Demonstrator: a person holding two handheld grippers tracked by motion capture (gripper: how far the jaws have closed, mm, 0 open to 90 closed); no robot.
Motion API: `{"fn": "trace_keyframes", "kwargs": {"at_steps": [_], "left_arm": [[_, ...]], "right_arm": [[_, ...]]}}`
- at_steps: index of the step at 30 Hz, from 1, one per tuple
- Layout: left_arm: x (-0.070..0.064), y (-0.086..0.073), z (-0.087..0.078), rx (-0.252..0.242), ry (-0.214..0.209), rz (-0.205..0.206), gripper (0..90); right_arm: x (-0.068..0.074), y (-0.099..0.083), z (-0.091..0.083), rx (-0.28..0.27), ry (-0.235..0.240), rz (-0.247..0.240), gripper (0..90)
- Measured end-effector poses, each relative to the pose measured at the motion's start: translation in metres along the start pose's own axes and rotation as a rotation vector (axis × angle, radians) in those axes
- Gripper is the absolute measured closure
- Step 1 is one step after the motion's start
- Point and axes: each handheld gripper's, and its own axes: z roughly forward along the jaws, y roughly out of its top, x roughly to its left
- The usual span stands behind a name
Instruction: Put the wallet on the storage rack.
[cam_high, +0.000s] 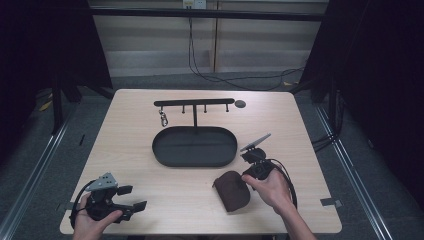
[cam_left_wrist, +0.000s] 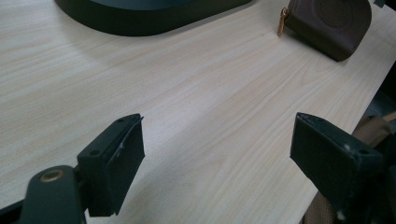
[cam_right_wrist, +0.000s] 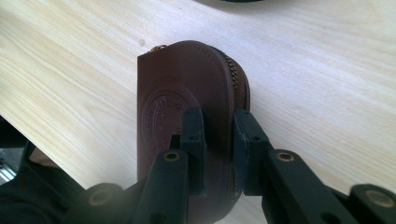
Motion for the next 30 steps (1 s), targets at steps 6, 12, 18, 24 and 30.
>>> {"fn": "trace_keyframes", "kwargs": {"at_steps": [6,12,18,24,30], "left_arm": [[0.0,0.0,0.0,0.0,0.003,0.002,17.2],[-0.001,0.0,0.0,0.006,0.0,0.002,17.3],[-0.002,0.0,0.001,0.015,0.001,0.016,18.1],[-0.002,0.001,0.002,0.012,0.001,0.008,18.1],[-0.002,0.001,0.002,0.013,0.003,0.008,18.1]], "right_arm": [[0.005,0.005,-0.011,0.006,-0.014,-0.016,81.4],[0.008,0.012,-0.024,0.014,-0.058,-0.035,83.7],[0.007,0.018,-0.033,0.029,-0.071,-0.032,83.5],[0.007,0.023,-0.043,0.036,-0.112,-0.038,83.5],[0.006,0.028,-0.049,0.04,-0.165,-0.028,83.2]]}}
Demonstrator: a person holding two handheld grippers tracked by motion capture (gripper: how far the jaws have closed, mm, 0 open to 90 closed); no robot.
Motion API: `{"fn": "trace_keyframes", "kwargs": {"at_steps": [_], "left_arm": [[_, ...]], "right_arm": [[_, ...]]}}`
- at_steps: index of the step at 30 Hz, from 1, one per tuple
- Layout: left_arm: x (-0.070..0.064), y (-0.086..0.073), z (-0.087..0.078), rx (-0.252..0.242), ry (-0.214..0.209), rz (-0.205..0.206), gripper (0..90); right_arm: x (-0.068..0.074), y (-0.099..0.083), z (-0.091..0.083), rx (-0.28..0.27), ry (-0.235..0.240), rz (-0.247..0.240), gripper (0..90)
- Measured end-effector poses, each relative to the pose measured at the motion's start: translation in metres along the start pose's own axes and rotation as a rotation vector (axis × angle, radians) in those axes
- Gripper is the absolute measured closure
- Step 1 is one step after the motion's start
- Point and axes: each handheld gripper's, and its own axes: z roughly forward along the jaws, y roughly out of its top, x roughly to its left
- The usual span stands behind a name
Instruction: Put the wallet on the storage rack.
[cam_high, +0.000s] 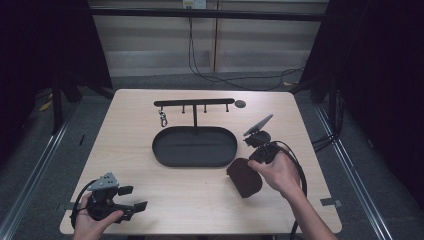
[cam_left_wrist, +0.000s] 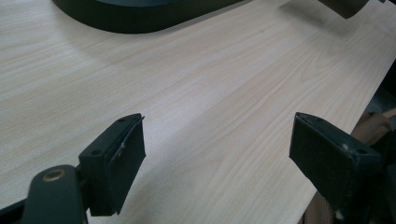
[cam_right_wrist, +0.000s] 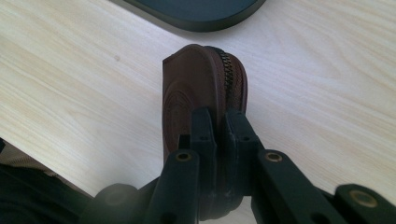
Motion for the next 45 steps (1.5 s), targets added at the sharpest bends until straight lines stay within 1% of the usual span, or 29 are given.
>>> {"fn": "trace_keyframes", "kwargs": {"at_steps": [2,7,10,12,15,16,19,23,25,27,32,34,38,40,43,45], "left_arm": [[0.0,0.0,0.0,0.0,-0.001,-0.002,18.1],[0.001,0.0,0.001,0.004,-0.004,-0.006,18.1],[0.002,0.001,0.001,0.004,0.001,-0.004,18.1],[0.002,0.001,0.002,0.002,-0.001,-0.011,18.1],[0.002,0.001,0.002,0.004,0.001,-0.01,18.6],[0.002,0.0,0.002,0.002,-0.002,-0.01,18.8],[0.003,0.0,0.001,-0.006,0.008,-0.006,18.8],[0.002,0.001,0.001,-0.007,0.005,-0.007,18.8],[0.002,0.001,0.001,-0.007,0.0,-0.001,18.5],[0.002,0.0,-0.001,-0.012,-0.018,0.003,15.7],[0.002,0.0,-0.003,-0.023,-0.035,0.027,15.9],[0.001,-0.001,-0.003,-0.025,-0.041,0.03,16.0],[0.001,-0.001,-0.003,-0.019,-0.033,0.034,16.0],[0.001,-0.001,-0.003,-0.017,-0.029,0.035,15.9],[0.001,-0.001,-0.003,-0.02,-0.035,0.039,16.0],[0.001,-0.001,-0.003,-0.016,-0.032,0.038,16.0]], "right_arm": [[-0.002,0.001,-0.001,0.001,0.001,0.005,83.2],[-0.009,0.007,-0.006,0.0,-0.025,0.023,83.2],[-0.013,0.01,-0.012,-0.008,-0.035,0.042,83.2],[-0.016,0.012,-0.016,-0.012,-0.043,0.05,83.2],[-0.018,0.016,-0.021,-0.012,-0.049,0.048,83.1],[-0.019,0.017,-0.022,-0.009,-0.055,0.049,83.1],[-0.02,0.021,-0.025,-0.005,-0.067,0.051,83.1],[-0.019,0.026,-0.029,-0.022,-0.058,0.051,83.0],[-0.017,0.029,-0.032,-0.022,-0.064,0.049,83.0],[-0.016,0.031,-0.034,-0.023,-0.071,0.047,82.9],[-0.014,0.038,-0.038,-0.033,-0.071,0.047,82.7],[-0.014,0.043,-0.039,-0.036,-0.068,0.048,82.7],[-0.017,0.052,-0.038,-0.047,-0.058,0.057,82.7],[-0.018,0.056,-0.039,-0.044,-0.065,0.064,82.7],[-0.017,0.062,-0.04,-0.049,-0.052,0.063,82.7],[-0.017,0.066,-0.041,-0.052,-0.062,0.065,82.7]]}}
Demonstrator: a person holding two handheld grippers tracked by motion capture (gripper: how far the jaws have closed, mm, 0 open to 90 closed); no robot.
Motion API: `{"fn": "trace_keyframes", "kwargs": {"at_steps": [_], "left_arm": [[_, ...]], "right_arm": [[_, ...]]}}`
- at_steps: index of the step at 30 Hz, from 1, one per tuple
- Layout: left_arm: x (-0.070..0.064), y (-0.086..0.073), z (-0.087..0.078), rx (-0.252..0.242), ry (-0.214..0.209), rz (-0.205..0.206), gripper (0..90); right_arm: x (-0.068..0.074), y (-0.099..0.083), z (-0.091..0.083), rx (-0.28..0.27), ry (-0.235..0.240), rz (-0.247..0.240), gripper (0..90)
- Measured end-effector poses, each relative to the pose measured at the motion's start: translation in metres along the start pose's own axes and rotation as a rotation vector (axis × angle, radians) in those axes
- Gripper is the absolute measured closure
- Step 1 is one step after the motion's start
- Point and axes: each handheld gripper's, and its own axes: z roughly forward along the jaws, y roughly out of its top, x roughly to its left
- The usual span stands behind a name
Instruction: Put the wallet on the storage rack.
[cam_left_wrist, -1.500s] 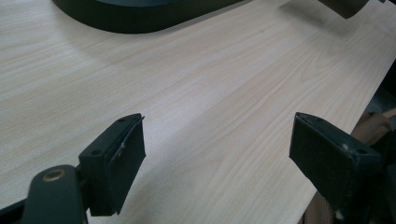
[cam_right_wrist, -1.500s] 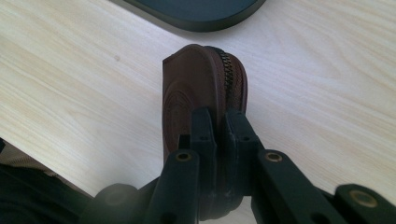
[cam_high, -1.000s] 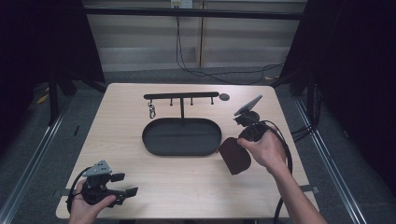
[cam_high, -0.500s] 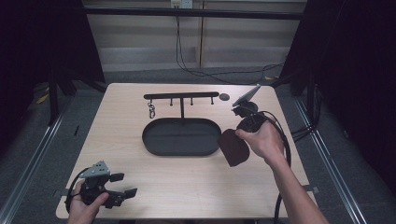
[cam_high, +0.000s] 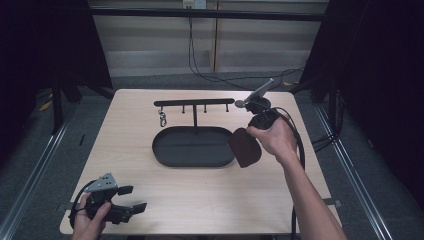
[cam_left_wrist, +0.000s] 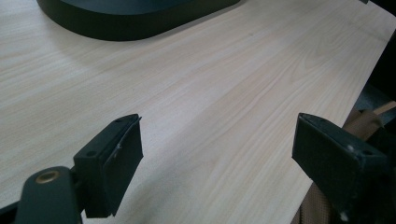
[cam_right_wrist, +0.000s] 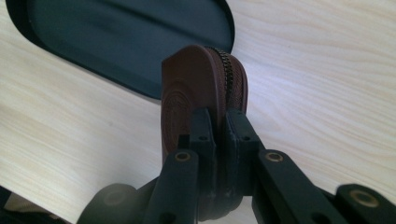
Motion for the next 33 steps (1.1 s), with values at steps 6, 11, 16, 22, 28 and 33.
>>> {"fn": "trace_keyframes", "kwargs": {"at_steps": [6,11,16,22,28,33], "left_arm": [[0.001,0.0,0.003,0.024,0.015,-0.015,16.0],[0.002,-0.001,0.001,0.016,0.009,-0.024,16.0],[0.002,-0.001,0.003,0.026,0.009,-0.027,16.0],[0.004,-0.001,0.002,0.022,0.016,-0.037,16.0],[0.003,-0.001,0.001,0.016,0.016,-0.04,16.0],[0.004,-0.001,0.0,0.013,0.018,-0.034,16.0]], "right_arm": [[-0.002,0.013,-0.001,-0.007,0.018,0.02,82.7],[0.001,0.022,0.001,-0.023,0.036,0.029,82.8],[-0.001,0.03,0.007,-0.044,0.068,0.056,82.8],[-0.003,0.037,0.016,-0.055,0.084,0.075,83.1],[-0.002,0.042,0.021,-0.089,0.109,0.104,83.3],[-0.007,0.042,0.029,-0.113,0.133,0.135,83.3]]}}
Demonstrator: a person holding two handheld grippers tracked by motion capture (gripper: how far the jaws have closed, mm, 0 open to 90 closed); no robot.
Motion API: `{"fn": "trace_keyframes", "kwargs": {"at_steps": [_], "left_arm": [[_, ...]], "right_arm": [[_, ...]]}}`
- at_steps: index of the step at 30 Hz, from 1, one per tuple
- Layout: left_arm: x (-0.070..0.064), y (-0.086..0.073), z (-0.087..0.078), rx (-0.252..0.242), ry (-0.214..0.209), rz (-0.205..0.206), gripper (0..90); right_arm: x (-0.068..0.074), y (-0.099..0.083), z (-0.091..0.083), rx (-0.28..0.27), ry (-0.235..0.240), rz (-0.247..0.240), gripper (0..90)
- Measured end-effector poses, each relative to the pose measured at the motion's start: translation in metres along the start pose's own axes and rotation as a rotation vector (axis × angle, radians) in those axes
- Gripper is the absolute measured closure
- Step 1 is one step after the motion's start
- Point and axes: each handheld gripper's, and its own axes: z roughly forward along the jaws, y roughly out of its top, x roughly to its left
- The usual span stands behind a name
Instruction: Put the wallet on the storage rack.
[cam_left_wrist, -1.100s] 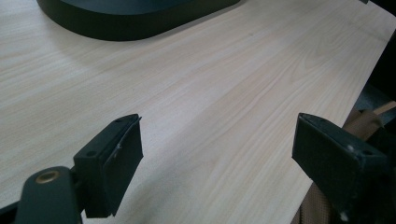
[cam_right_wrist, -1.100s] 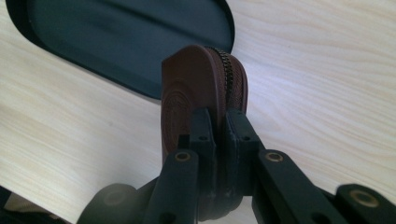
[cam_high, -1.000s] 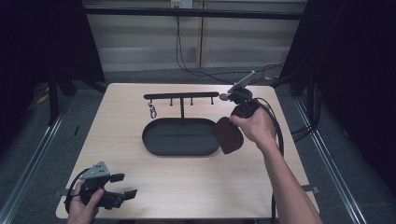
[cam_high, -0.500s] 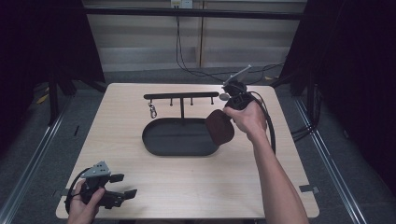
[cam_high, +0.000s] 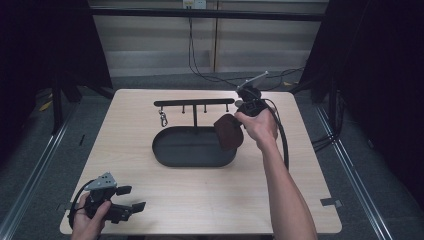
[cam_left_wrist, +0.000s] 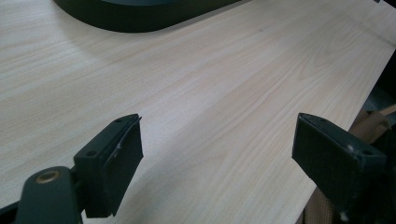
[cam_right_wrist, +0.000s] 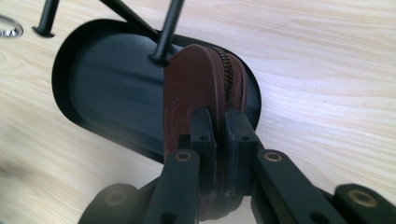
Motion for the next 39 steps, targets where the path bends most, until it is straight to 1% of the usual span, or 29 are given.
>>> {"fn": "trace_keyframes", "kwargs": {"at_steps": [1,3,6,8,12,13,15,16,18,19,20,22,23,24,25,27,29,30,31,32,33,35,37,39], "left_arm": [[0.0,0.0,0.0,0.0,-0.002,-0.002,16.0],[0.0,0.0,0.0,0.002,-0.002,-0.003,16.0],[0.0,0.0,0.001,0.006,0.003,-0.001,16.0],[0.0,0.0,0.001,0.009,0.003,0.0,16.0],[0.0,0.0,0.001,0.011,0.006,0.001,16.0],[0.0,0.0,0.001,0.014,0.008,-0.003,16.0],[0.001,0.0,0.002,0.022,0.017,-0.011,16.0],[0.001,0.0,0.002,0.023,0.015,-0.014,16.0],[0.001,0.0,0.001,0.022,0.017,-0.014,16.0],[0.001,0.0,0.002,0.022,0.015,-0.013,16.0],[0.001,0.0,0.002,0.022,0.013,-0.013,16.0],[0.0,0.0,0.002,0.022,0.014,-0.01,16.0],[0.0,0.0,0.002,0.023,0.014,-0.009,16.0],[0.0,0.0,0.002,0.022,0.013,-0.011,16.0],[0.0,0.0,0.002,0.021,0.011,-0.007,16.0],[0.0,0.0,0.002,0.019,0.007,-0.006,16.0],[0.0,0.0,0.002,0.022,0.006,-0.005,16.0],[0.0,0.0,0.003,0.024,0.008,-0.005,16.0],[0.0,0.0,0.003,0.025,0.008,-0.006,16.0],[0.0,0.0,0.003,0.025,0.007,-0.005,16.0],[0.0,0.0,0.003,0.023,0.009,-0.006,16.0],[0.0,0.0,0.002,0.023,0.008,-0.007,16.0],[0.0,0.0,0.002,0.022,0.009,-0.008,16.0],[0.0,0.0,0.002,0.024,0.006,-0.007,16.0]], "right_arm": [[-0.002,0.0,0.002,-0.01,0.007,0.009,83.3],[-0.005,-0.001,0.005,-0.027,0.005,0.024,83.4],[-0.009,-0.003,0.013,-0.032,0.012,0.042,83.4],[-0.01,-0.005,0.019,-0.03,0.019,0.047,83.5],[-0.012,-0.008,0.031,-0.043,0.041,0.059,83.5],[-0.012,-0.01,0.035,-0.056,0.043,0.066,83.5],[-0.014,-0.012,0.042,-0.06,0.049,0.072,83.5],[-0.014,-0.013,0.045,-0.063,0.058,0.072,83.6],[-0.014,-0.015,0.051,-0.054,0.082,0.076,83.5],[-0.014,-0.016,0.053,-0.056,0.081,0.078,83.5],[-0.014,-0.017,0.056,-0.045,0.084,0.077,83.5],[-0.014,-0.019,0.06,-0.056,0.079,0.089,83.5],[-0.015,-0.02,0.063,-0.053,0.079,0.093,83.5],[-0.015,-0.021,0.066,-0.046,0.084,0.093,83.5],[-0.016,-0.023,0.068,-0.051,0.089,0.098,83.5],[-0.016,-0.024,0.073,-0.032,0.099,0.1,83.4],[-0.017,-0.026,0.077,-0.041,0.101,0.1,83.1],[-0.017,-0.026,0.078,-0.029,0.108,0.103,82.9],[-0.015,-0.026,0.079,-0.034,0.102,0.09,82.8],[-0.014,-0.026,0.08,-0.04,0.101,0.086,82.6],[-0.013,-0.026,0.081,-0.033,0.107,0.087,82.3],[-0.013,-0.026,0.083,-0.047,0.101,0.082,81.7],[-0.014,-0.026,0.085,-0.044,0.103,0.081,80.5],[-0.014,-0.027,0.087,-0.05,0.099,0.066,79.3]]}}
